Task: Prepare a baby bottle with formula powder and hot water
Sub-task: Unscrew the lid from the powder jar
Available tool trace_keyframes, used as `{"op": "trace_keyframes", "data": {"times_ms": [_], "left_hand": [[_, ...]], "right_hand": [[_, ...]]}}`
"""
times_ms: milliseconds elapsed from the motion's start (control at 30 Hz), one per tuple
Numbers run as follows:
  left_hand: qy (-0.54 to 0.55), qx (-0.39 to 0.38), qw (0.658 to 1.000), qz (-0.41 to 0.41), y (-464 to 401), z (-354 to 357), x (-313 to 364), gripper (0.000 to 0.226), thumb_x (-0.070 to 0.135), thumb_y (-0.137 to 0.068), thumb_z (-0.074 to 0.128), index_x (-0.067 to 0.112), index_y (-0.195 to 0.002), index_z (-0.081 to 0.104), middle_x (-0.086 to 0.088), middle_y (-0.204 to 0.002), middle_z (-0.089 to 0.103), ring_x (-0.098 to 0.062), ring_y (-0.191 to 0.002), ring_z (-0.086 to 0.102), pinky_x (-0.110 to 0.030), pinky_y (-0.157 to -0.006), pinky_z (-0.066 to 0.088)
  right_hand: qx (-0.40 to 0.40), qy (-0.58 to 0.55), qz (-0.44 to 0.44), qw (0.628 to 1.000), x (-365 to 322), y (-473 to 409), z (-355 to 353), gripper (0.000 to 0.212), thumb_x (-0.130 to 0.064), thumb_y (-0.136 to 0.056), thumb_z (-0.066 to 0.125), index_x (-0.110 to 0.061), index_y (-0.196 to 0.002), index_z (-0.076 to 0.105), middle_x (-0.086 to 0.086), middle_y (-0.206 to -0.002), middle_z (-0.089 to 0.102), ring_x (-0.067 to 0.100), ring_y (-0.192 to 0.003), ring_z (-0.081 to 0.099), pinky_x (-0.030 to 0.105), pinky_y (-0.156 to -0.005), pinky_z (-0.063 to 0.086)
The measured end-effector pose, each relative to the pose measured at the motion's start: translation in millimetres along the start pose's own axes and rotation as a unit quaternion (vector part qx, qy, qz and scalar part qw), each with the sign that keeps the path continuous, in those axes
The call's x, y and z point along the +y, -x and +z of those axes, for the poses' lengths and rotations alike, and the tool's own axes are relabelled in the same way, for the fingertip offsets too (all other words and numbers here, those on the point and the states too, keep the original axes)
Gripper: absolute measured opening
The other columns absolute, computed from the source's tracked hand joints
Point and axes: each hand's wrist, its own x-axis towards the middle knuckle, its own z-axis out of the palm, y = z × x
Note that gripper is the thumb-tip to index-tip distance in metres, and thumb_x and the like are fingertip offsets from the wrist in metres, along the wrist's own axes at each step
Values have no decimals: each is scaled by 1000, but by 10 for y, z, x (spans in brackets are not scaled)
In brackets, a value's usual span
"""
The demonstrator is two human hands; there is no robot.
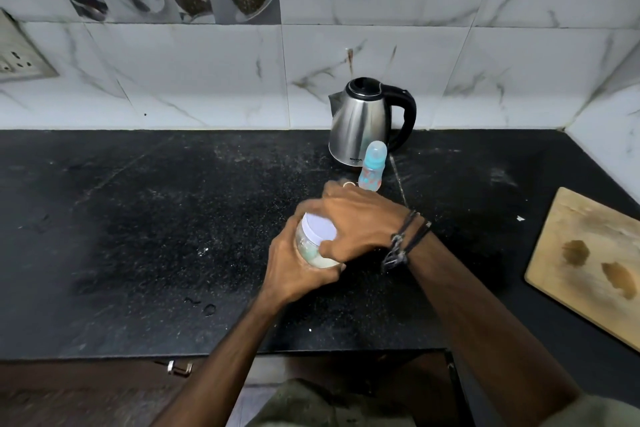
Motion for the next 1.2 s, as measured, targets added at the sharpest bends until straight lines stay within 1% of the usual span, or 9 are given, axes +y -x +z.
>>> {"op": "trace_keyframes", "data": {"times_ms": [133,267,367,467,600,667,767,967,1200], "left_hand": [[5,6,1000,-4,18,-14,-1,89,31,-45,98,23,-125,59,8,-108,76,-6,-101,74,-33,-87,62],[10,3,1000,-9,29,-3,-29,83,36,-46,96,29,-120,59,1,-109,77,-16,-100,75,-45,-86,63],[4,-2,1000,-7,59,5,-45,80,33,-46,95,35,-118,59,1,-106,77,-17,-97,76,-47,-83,63],[3,5,1000,1,41,-23,-57,94,33,-44,96,25,-129,58,5,-109,76,-10,-98,75,-39,-83,63],[-23,13,1000,-4,74,-30,-135,89,20,-47,100,31,-124,57,8,-107,76,-7,-97,75,-41,-84,63],[-18,13,1000,-7,71,-31,-128,87,26,-46,97,29,-122,55,9,-106,75,-4,-95,74,-38,-82,63],[-17,-3,1000,-2,40,-37,-113,87,37,-46,93,19,-123,58,8,-108,73,-5,-98,73,-36,-83,63],[6,13,1000,8,69,-28,-133,90,27,-45,99,32,-124,57,9,-105,76,-6,-96,74,-32,-82,62],[61,43,997,6,42,-131,-233,99,32,-49,97,28,-137,53,4,-126,72,-14,-116,70,-37,-96,57]], "right_hand": [[-51,-85,-33,995,7,9,-65,69,-49,-83,59,-44,-146,31,15,-152,33,35,-141,35,56,-109,35],[94,88,128,983,-156,-39,16,90,-87,-79,18,-18,-123,55,18,-113,61,35,-101,62,45,-85,43],[116,95,114,982,-208,-35,100,78,-78,-88,23,-12,-97,64,14,-99,67,32,-92,63,38,-74,32],[63,49,64,995,-192,-19,24,44,-54,-89,49,-17,-110,57,14,-104,64,34,-95,61,36,-71,35],[-114,-29,-23,993,-123,-1,-78,80,-30,-77,67,-51,-144,29,13,-132,40,34,-116,53,44,-91,50],[-70,-42,-3,997,-157,-15,-48,79,-59,-82,60,-50,-148,19,20,-149,29,42,-130,45,53,-106,41],[34,70,109,991,-264,-54,63,94,-90,-74,24,-31,-146,33,26,-131,50,43,-116,55,53,-97,42],[92,60,80,991,-262,-107,160,54,-61,-93,39,-14,-116,56,17,-110,66,38,-107,59,39,-71,35],[52,-141,-22,988,-42,-13,41,50,-39,-80,64,-43,-126,43,2,-112,42,23,-97,54,42,-86,48]]}}
